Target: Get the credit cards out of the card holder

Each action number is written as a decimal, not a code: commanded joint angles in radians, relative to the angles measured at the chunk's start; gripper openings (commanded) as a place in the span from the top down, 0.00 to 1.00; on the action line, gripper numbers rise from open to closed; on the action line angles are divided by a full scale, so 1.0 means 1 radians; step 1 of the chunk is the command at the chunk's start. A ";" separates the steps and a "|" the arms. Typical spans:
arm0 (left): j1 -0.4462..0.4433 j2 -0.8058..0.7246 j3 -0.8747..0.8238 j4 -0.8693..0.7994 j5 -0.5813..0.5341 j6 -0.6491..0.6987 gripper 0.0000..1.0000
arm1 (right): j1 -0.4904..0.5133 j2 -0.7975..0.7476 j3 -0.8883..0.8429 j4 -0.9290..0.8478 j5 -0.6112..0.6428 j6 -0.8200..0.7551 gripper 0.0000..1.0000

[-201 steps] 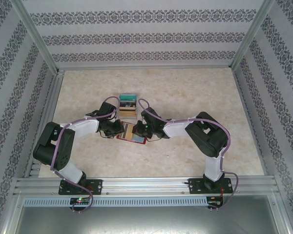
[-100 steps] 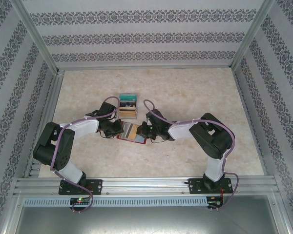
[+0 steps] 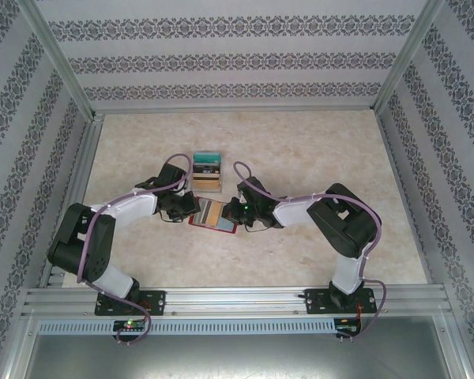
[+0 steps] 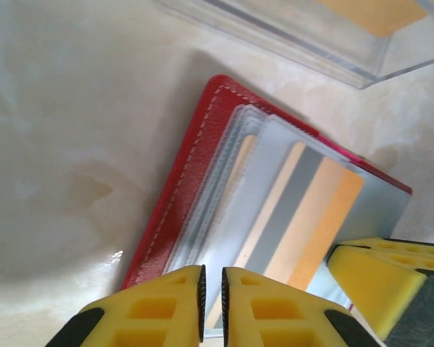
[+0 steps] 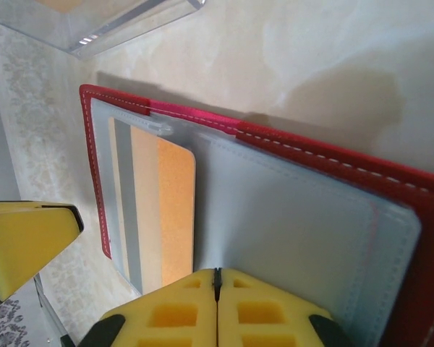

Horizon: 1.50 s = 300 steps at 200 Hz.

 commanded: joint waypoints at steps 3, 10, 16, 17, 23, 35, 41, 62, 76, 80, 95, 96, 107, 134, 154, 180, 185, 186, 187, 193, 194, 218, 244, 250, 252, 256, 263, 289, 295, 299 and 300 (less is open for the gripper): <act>-0.017 -0.009 0.030 0.010 0.033 -0.004 0.85 | 0.001 0.013 0.015 0.019 -0.015 -0.007 0.85; -0.020 -0.002 0.035 0.012 0.033 -0.004 0.86 | 0.004 0.013 0.017 0.023 -0.012 -0.007 0.83; -0.023 0.005 0.038 0.014 0.034 -0.004 0.86 | 0.006 0.013 0.020 0.025 -0.009 -0.007 0.81; -0.023 0.006 0.039 0.015 0.035 -0.004 0.86 | 0.006 0.013 0.020 0.026 -0.009 -0.007 0.81; -0.024 0.015 0.040 0.019 0.038 -0.004 0.86 | 0.008 0.016 0.024 0.026 -0.008 -0.008 0.79; -0.024 0.032 0.043 0.021 0.041 -0.005 0.86 | 0.011 0.020 0.032 0.026 -0.008 -0.011 0.75; -0.026 0.038 0.045 0.021 0.040 -0.003 0.86 | 0.011 0.024 0.035 0.026 -0.010 -0.011 0.75; -0.025 0.071 0.047 -0.003 0.017 -0.003 0.87 | 0.015 0.040 0.054 0.020 -0.014 -0.012 0.74; -0.026 0.090 0.046 -0.013 0.012 -0.004 0.88 | 0.017 0.051 0.065 0.019 -0.018 -0.012 0.74; -0.025 0.095 0.045 -0.016 0.011 -0.004 0.88 | 0.018 0.054 0.067 0.019 -0.018 -0.012 0.74; -0.024 0.112 0.043 -0.024 0.008 -0.004 0.88 | 0.020 0.064 0.076 0.010 -0.019 -0.015 0.74; -0.024 0.113 0.043 -0.024 0.008 -0.004 0.88 | 0.020 0.065 0.076 0.010 -0.019 -0.015 0.74; -0.025 0.119 0.043 -0.030 0.007 -0.004 0.88 | 0.021 0.072 0.080 0.008 -0.021 -0.015 0.74; -0.026 0.121 0.044 -0.041 0.001 -0.002 0.88 | 0.025 0.085 0.092 0.010 -0.030 -0.016 0.78; -0.025 0.121 0.043 -0.044 0.001 -0.002 0.89 | 0.029 0.091 0.101 0.011 -0.033 -0.017 0.80; -0.026 0.119 0.044 -0.047 0.000 -0.005 0.89 | 0.028 0.093 0.101 0.013 -0.035 -0.017 0.91; -0.026 0.118 0.046 -0.049 -0.002 -0.005 0.89 | 0.029 0.091 0.099 0.012 -0.033 -0.017 0.95; -0.025 0.118 0.046 -0.049 -0.002 -0.005 0.89 | 0.029 0.091 0.098 0.012 -0.033 -0.017 0.96; -0.025 0.118 0.046 -0.050 -0.002 -0.005 0.89 | 0.028 0.090 0.097 0.012 -0.032 -0.017 0.96; -0.026 0.117 0.045 -0.052 -0.006 -0.005 0.89 | 0.026 0.085 0.092 0.012 -0.029 -0.017 0.98; -0.026 0.117 0.047 -0.053 -0.006 -0.005 0.89 | 0.027 0.084 0.091 0.012 -0.029 -0.017 0.98; -0.024 0.113 0.050 -0.069 -0.025 0.000 0.91 | 0.014 0.053 0.060 0.012 -0.024 -0.025 1.00; -0.021 0.119 0.050 -0.076 -0.033 0.002 0.92 | -0.011 0.017 0.012 0.013 -0.029 -0.036 1.00; -0.020 0.120 0.048 -0.075 -0.033 0.002 0.92 | -0.017 0.008 0.001 0.012 -0.030 -0.038 1.00; -0.019 0.121 0.048 -0.074 -0.034 0.002 0.92 | -0.018 0.006 -0.003 0.013 -0.031 -0.039 1.00; -0.019 0.121 0.048 -0.074 -0.032 0.002 0.92 | -0.023 0.000 -0.010 0.012 -0.031 -0.042 1.00; -0.017 0.121 0.047 -0.074 -0.031 0.002 0.92 | -0.028 -0.011 -0.023 0.013 -0.032 -0.045 1.00; -0.015 0.119 0.047 -0.073 -0.027 0.007 0.93 | -0.051 -0.043 -0.063 0.012 -0.047 -0.055 1.00; -0.013 0.118 0.047 -0.073 -0.026 0.008 0.93 | -0.057 -0.051 -0.071 0.012 -0.051 -0.059 1.00; -0.014 0.118 0.046 -0.073 -0.024 0.008 0.93 | -0.062 -0.057 -0.077 0.011 -0.054 -0.060 1.00; -0.013 0.118 0.046 -0.073 -0.024 0.008 0.93 | -0.062 -0.059 -0.077 0.011 -0.055 -0.061 1.00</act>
